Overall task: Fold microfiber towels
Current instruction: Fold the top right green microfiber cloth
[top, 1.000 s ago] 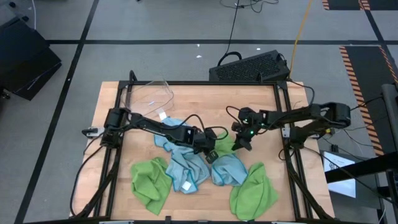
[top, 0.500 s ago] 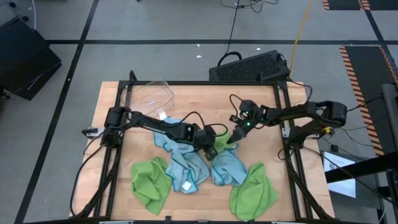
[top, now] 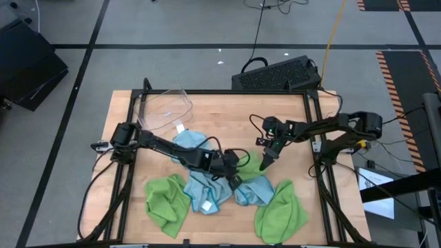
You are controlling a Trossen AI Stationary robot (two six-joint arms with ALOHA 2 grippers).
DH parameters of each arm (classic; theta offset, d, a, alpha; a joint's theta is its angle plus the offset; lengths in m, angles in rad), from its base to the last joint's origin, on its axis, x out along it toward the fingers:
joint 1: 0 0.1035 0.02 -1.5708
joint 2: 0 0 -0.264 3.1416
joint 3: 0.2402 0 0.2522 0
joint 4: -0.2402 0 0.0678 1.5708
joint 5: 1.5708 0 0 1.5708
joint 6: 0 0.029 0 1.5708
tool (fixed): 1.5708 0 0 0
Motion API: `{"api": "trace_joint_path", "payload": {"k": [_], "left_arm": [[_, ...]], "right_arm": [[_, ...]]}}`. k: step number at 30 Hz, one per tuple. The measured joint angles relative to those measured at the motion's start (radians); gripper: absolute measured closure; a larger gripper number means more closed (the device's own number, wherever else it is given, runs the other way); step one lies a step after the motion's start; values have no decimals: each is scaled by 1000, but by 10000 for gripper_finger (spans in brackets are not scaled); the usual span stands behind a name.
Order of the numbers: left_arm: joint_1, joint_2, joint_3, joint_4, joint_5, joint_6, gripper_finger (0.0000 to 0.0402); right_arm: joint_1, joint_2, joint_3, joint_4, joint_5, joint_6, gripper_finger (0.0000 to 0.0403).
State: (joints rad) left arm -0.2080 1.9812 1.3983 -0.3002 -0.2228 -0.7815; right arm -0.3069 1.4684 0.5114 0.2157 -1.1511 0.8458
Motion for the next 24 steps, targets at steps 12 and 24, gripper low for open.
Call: {"api": "trace_joint_path", "payload": {"k": [12, 24], "left_arm": [[111, 43, -24, 12, -13, 75, 394], [116, 51, -25, 26, 13, 100, 391]], "right_arm": [[-24, 65, 2, 7, 75, 6, 383], [-104, -148, -2, -157, 193, -277, 231]]}}
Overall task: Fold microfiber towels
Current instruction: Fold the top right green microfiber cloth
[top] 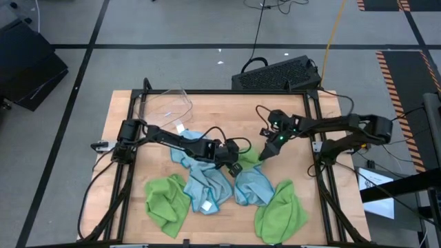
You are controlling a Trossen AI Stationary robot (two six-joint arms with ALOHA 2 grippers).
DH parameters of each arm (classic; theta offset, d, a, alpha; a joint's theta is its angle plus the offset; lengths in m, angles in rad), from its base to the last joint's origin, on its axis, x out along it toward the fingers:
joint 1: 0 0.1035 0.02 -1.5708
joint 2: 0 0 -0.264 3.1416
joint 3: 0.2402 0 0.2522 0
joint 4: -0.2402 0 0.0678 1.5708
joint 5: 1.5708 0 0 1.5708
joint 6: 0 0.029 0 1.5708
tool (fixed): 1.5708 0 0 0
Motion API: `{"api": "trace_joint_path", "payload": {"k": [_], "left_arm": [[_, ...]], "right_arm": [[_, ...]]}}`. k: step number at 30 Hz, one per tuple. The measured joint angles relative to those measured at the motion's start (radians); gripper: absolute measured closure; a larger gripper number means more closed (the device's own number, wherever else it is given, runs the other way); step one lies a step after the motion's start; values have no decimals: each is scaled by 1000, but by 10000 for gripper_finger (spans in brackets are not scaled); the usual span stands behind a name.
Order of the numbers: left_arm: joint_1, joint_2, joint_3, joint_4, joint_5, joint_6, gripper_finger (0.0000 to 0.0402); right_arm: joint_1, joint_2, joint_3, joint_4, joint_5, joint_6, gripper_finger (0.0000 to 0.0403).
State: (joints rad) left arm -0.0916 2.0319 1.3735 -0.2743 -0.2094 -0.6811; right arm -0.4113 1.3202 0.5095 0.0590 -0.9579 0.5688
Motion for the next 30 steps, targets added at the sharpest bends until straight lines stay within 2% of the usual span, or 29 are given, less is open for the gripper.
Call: {"api": "trace_joint_path", "payload": {"k": [4, 8, 10, 14, 16, 21, 30], "left_arm": [[-1, 0, 0, 6, 0, -8, 384], [2, 0, 0, 7, 0, -5, 394], [4, 5, 1, 8, -1, -5, 390], [12, 16, 1, -3, -1, -28, 379], [15, 24, 2, 6, -6, -37, 382], [20, 35, 3, 0, -13, -49, 392], [20, 50, 2, -29, -44, -92, 352]], "right_arm": [[9, -89, 0, -35, 98, -77, 202], [38, -160, 0, -80, 301, -106, 199], [44, -187, 0, -89, 349, -124, 203], [55, -228, 0, -86, 268, -249, 225], [68, -234, 1, -103, 259, -303, 243], [118, -214, 1, -69, 356, -373, 293], [165, -66, 2, 119, 359, -354, 362]]}}
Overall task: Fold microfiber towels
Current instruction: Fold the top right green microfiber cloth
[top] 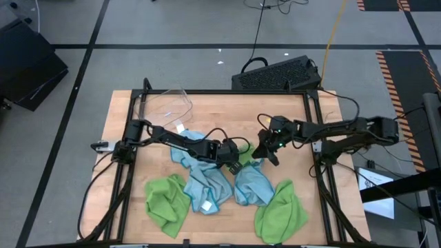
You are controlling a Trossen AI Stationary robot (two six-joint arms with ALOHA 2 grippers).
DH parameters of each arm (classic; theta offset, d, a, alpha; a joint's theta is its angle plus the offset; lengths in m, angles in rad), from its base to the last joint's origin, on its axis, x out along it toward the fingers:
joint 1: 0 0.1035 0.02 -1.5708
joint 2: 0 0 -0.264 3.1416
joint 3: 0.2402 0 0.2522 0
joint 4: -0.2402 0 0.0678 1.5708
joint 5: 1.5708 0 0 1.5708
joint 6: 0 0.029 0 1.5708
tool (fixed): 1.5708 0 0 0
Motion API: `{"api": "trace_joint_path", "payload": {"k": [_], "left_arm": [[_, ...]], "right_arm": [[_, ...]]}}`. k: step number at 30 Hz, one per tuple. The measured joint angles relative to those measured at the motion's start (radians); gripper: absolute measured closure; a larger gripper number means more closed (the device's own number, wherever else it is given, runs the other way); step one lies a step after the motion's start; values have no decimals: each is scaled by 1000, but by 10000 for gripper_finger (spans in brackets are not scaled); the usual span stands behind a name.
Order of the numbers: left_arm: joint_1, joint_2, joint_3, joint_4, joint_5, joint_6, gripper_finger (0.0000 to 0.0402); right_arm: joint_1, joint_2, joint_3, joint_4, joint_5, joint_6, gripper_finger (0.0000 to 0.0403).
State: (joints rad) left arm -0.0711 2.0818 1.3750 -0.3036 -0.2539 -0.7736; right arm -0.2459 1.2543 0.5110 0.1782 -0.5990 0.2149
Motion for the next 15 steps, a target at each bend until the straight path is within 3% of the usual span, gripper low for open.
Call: {"api": "trace_joint_path", "payload": {"k": [6, 15], "left_arm": [[0, -2, 0, 24, -16, 21, 333], [0, -2, 0, 73, -28, 64, 293]], "right_arm": [[-10, 54, 0, 49, 38, 90, 383], [-35, -23, 0, 73, 47, 213, 376]]}}
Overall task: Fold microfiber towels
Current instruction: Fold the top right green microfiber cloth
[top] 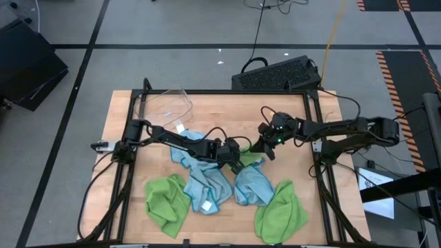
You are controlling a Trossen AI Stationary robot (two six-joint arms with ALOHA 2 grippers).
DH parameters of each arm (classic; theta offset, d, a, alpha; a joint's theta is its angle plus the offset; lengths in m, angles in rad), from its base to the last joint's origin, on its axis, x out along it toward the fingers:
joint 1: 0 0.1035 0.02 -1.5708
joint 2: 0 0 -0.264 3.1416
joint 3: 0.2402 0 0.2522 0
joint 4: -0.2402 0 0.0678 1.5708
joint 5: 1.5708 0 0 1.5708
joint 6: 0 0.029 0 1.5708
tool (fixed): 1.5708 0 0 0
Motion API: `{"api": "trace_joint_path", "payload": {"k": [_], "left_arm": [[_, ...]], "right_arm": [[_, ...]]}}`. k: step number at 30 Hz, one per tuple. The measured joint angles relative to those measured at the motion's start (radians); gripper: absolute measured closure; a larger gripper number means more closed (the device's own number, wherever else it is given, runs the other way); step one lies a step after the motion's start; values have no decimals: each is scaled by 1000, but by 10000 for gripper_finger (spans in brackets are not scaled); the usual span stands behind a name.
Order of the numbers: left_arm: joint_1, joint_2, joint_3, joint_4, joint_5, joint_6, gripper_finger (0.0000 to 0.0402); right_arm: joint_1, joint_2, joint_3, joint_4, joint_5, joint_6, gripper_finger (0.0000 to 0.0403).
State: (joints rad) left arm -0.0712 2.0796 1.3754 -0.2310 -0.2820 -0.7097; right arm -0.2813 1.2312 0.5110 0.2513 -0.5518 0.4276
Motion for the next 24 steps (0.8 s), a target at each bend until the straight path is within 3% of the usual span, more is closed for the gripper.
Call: {"api": "trace_joint_path", "payload": {"k": [9, 13, 17, 24], "left_arm": [[-3, -5, 0, -4, -8, 70, 244], [-15, -6, 8, -4, -8, 129, 222], [-28, -18, 34, -6, -8, 174, 198], [-56, -35, 143, -24, -9, 285, 174]], "right_arm": [[-1, 7, 0, -173, 39, 46, 322], [-1, 7, -1, -273, 128, 81, 293], [-1, 7, -28, -237, 161, 91, 273], [-1, 14, -108, -139, 158, 195, 272]]}}
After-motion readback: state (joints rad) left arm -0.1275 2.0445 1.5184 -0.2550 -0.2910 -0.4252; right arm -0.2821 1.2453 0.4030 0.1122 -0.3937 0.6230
